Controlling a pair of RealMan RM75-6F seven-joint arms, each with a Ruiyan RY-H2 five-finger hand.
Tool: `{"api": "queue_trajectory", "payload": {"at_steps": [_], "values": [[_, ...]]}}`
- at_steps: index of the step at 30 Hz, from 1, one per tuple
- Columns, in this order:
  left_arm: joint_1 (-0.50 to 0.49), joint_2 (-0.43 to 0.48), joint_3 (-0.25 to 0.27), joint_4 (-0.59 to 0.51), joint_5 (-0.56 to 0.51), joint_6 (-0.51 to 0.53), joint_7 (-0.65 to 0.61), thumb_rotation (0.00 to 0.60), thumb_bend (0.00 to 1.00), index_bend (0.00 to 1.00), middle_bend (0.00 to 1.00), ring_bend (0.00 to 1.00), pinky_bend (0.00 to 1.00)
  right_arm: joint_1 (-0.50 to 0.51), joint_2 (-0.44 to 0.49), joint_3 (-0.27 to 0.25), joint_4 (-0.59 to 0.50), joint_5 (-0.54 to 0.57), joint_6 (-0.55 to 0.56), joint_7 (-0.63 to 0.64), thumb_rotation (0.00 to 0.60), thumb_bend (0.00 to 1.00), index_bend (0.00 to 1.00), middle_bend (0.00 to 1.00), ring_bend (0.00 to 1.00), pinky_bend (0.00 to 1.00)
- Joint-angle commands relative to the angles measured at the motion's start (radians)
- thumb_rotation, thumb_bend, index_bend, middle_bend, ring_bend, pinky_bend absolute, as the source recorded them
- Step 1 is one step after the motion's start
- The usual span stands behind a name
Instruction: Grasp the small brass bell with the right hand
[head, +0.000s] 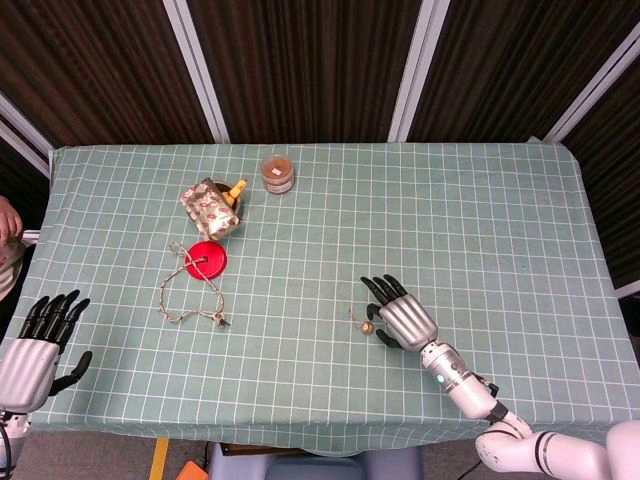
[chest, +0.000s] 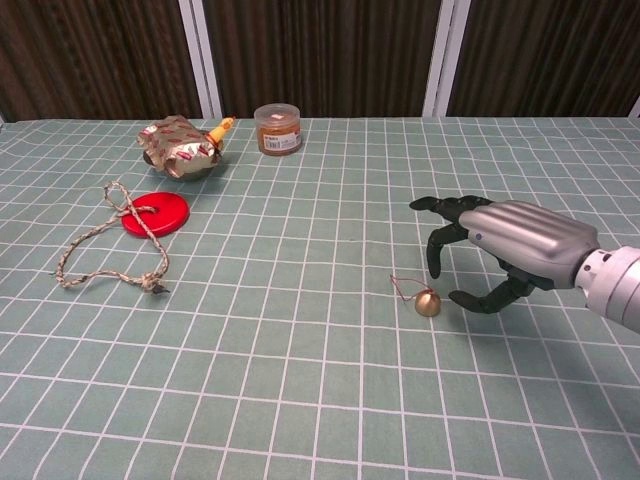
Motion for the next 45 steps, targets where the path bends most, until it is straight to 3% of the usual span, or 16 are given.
{"api": "queue_trajectory", "payload": {"at_steps": [1,45], "values": [[-0.001,0.0,0.0,-0.001,-0.001,-0.002,0.001,0.6,0.39,0.0,0.0,0.0,0.0,0.005,-0.008,-0.004,0.008,0.005,-0.001,0.002,0.6,0.46,0.57,0.06,0.0,0.0],[0.005,0.006,0.0,-0.002,0.0,0.004,-0.003,0.6,0.39,0.0,0.0,0.0,0.0,0.043,-0.075,-0.024,0.068,0.058,0.025,0.013,0.6,0.53,0.72,0.14,0.0,0.0]]}}
